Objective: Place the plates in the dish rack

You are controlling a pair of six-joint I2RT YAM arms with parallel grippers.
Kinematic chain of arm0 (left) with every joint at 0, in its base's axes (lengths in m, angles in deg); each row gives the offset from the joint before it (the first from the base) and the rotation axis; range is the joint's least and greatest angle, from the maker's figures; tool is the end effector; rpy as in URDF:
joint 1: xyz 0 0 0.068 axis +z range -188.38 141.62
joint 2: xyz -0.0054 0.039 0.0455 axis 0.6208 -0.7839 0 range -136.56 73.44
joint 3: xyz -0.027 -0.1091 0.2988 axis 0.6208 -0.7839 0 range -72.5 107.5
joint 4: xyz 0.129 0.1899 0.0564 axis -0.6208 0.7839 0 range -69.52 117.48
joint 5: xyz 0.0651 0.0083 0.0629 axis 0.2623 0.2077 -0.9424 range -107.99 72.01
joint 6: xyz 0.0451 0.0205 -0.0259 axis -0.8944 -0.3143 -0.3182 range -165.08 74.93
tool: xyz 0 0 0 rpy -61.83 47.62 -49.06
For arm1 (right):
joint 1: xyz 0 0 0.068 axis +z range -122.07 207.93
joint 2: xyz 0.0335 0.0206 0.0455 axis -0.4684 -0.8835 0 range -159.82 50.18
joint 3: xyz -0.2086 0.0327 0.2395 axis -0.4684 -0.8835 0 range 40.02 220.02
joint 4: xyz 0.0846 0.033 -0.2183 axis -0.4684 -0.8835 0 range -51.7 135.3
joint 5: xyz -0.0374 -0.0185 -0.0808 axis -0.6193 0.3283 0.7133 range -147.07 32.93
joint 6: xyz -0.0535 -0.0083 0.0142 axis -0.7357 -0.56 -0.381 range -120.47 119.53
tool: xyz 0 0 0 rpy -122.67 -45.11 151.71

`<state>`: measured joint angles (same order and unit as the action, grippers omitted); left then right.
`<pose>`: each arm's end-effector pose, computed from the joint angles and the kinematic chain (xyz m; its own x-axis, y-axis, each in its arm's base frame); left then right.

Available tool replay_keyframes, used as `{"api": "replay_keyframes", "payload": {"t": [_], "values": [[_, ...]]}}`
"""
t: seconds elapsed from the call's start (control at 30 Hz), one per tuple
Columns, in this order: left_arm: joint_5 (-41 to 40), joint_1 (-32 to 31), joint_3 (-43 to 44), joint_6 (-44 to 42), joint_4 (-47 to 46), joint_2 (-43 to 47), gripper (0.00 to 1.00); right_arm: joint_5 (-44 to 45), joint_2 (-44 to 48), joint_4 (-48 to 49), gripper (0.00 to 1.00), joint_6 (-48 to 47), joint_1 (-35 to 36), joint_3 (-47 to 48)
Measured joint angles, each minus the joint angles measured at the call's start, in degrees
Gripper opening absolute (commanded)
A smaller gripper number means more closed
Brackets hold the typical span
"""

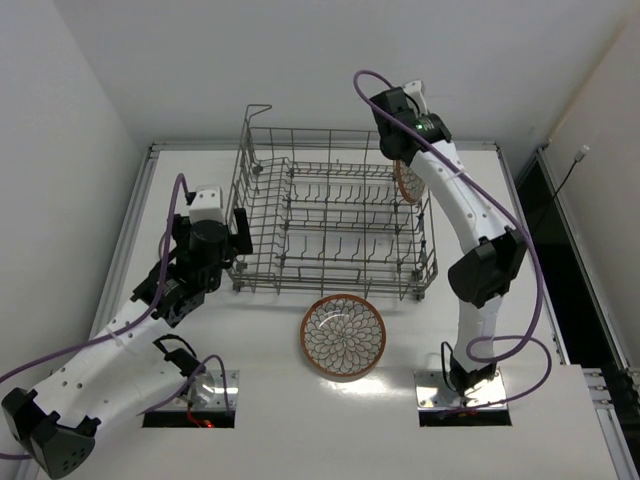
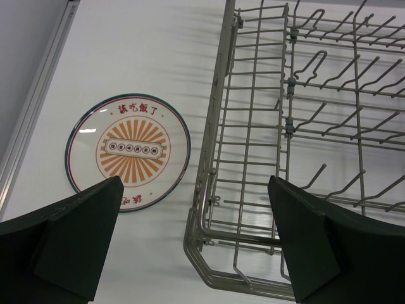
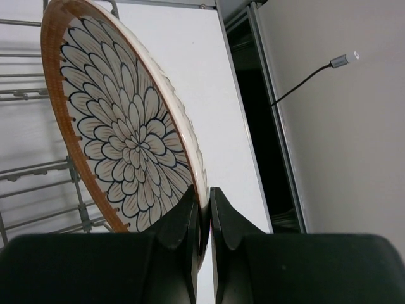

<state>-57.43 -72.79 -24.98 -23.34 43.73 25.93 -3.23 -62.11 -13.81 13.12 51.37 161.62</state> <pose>0.1151 -0.0492 0.3624 -0.2857 -0.1510 -0.9464 -0.1623 0.9809 -0.1075 0.3851 0.1330 0.4226 -0.6240 -0.1195 -0.7722 0.4013 0.7990 -0.4478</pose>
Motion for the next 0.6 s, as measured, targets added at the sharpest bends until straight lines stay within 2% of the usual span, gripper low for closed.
{"api": "replay_keyframes", "payload": {"t": [0.23, 0.6], "values": [[0.0, 0.0, 0.0, -0.02, 0.0, 0.37, 1.0, 1.66, -3.39, 0.09, 0.0, -0.76, 1.46, 1.14], [0.0, 0.0, 0.0, 0.0, 0.0, 0.5, 1.0, 4.68, -2.45, -1.84, 0.0, -0.85, 3.91, 0.76]]}}
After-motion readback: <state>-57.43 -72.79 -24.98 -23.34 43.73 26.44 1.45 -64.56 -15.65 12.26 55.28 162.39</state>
